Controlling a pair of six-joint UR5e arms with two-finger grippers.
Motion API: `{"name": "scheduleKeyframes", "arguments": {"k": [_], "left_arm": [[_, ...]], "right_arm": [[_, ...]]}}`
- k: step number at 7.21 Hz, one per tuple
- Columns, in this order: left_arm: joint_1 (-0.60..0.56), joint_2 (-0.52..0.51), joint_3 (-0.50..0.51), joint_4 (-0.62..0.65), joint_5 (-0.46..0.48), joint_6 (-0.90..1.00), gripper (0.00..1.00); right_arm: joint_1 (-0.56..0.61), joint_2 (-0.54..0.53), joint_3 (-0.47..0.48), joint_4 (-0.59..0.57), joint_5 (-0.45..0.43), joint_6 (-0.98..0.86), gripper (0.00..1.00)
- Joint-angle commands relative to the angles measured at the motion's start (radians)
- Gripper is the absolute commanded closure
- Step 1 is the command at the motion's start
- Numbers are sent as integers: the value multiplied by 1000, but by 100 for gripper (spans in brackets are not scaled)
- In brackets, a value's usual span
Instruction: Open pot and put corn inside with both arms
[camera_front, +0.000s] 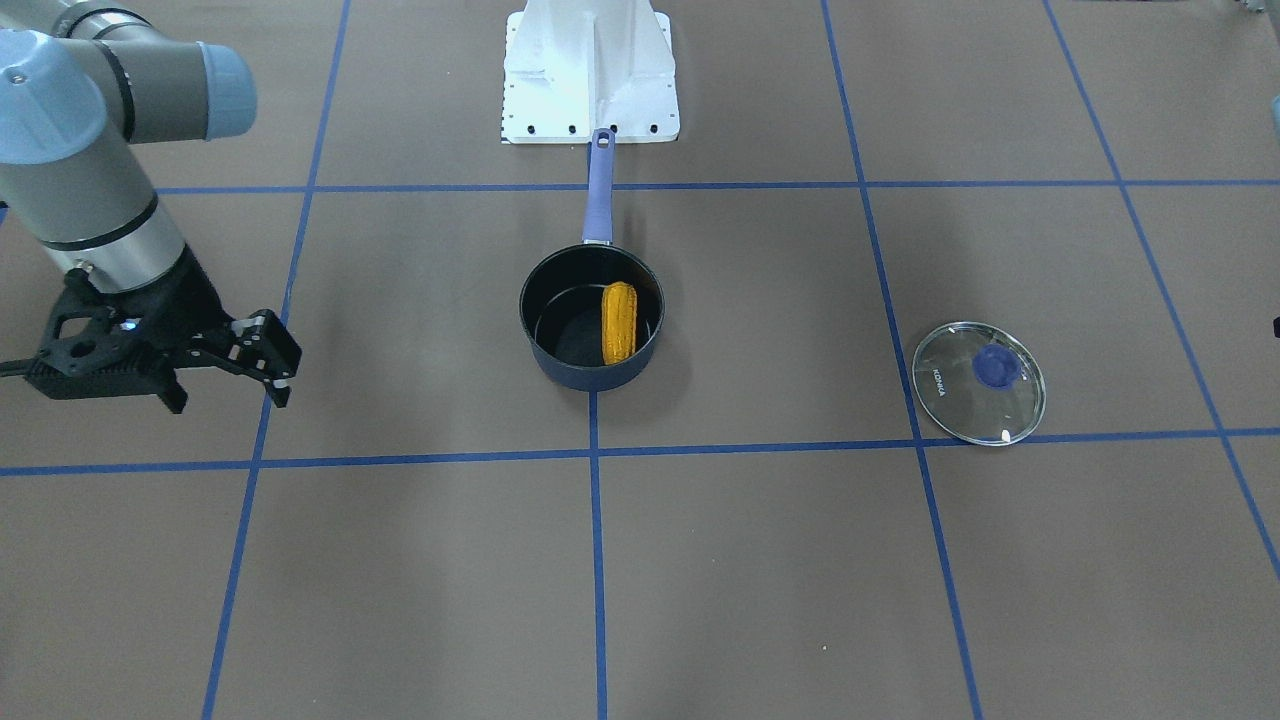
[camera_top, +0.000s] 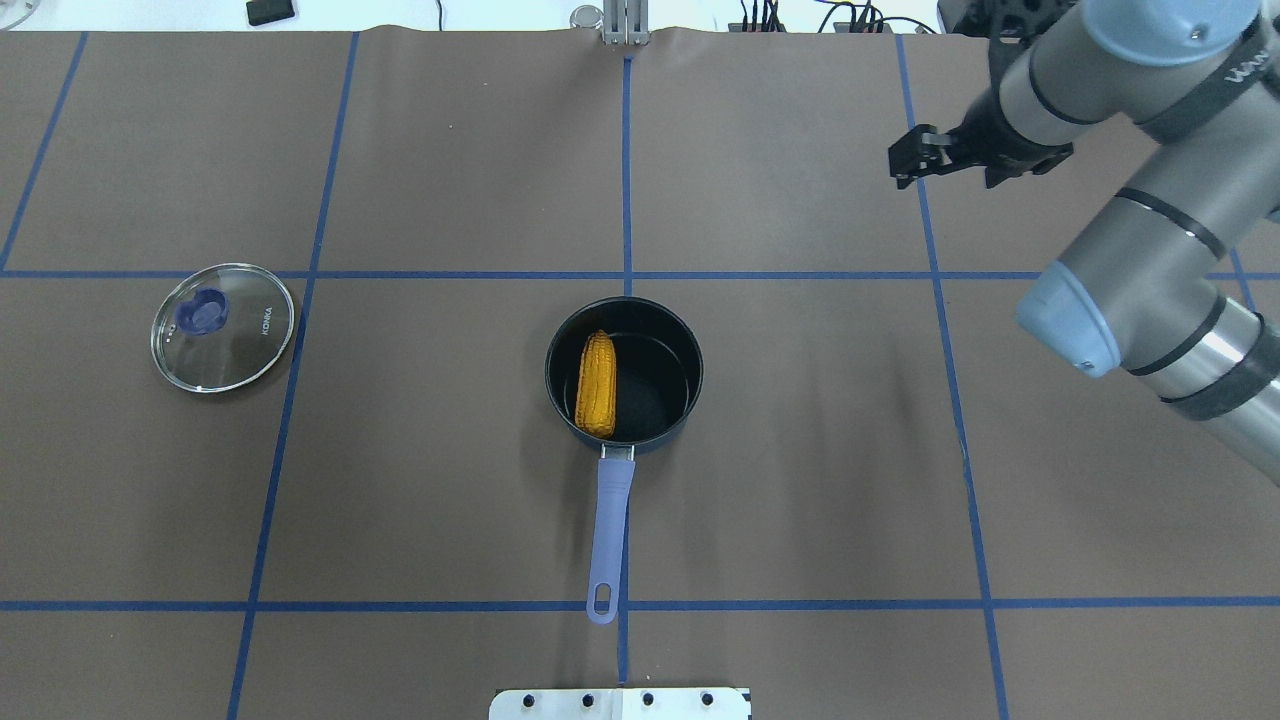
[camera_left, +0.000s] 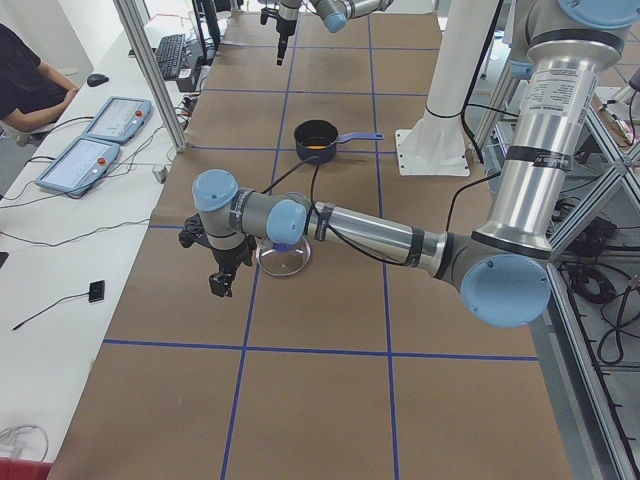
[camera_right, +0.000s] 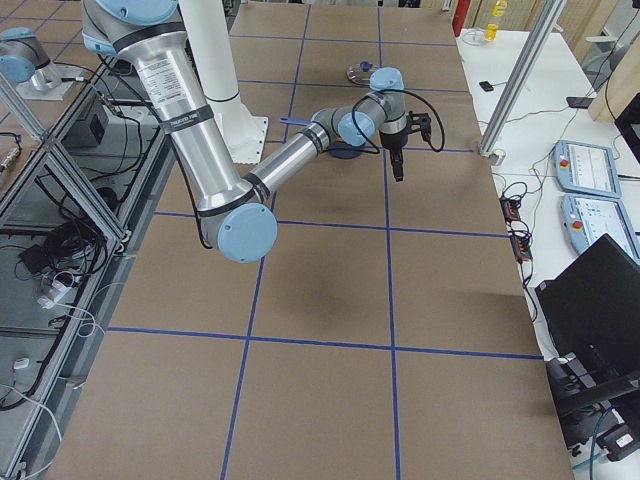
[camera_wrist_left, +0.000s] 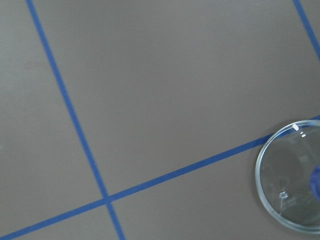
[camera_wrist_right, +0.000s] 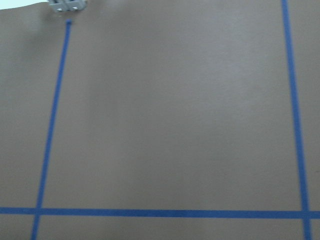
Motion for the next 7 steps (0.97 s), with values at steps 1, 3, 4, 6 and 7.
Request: {"name": "scheduleKeyframes", "arguments": {"k": [1,3,4,6,7], "left_arm": [[-13,74,-2,-7,-3,53,0],[-13,78,-1,-9,-3,51,0],[-13,82,-1,-10,-3,53,0],[-13,87,-1,-13,-3,53,0],[-13,87,-1,-13,-3,53,0]], "right_arm": [[157,-96,17,-157,139,-227,0],[271,-215,8,-171,203,-438,0],[351,-228,-39,-167,245,-470,0],[484,-272,-171,-159,339,-684,0],[512,-298,-172,-158,339,-714,0]]}}
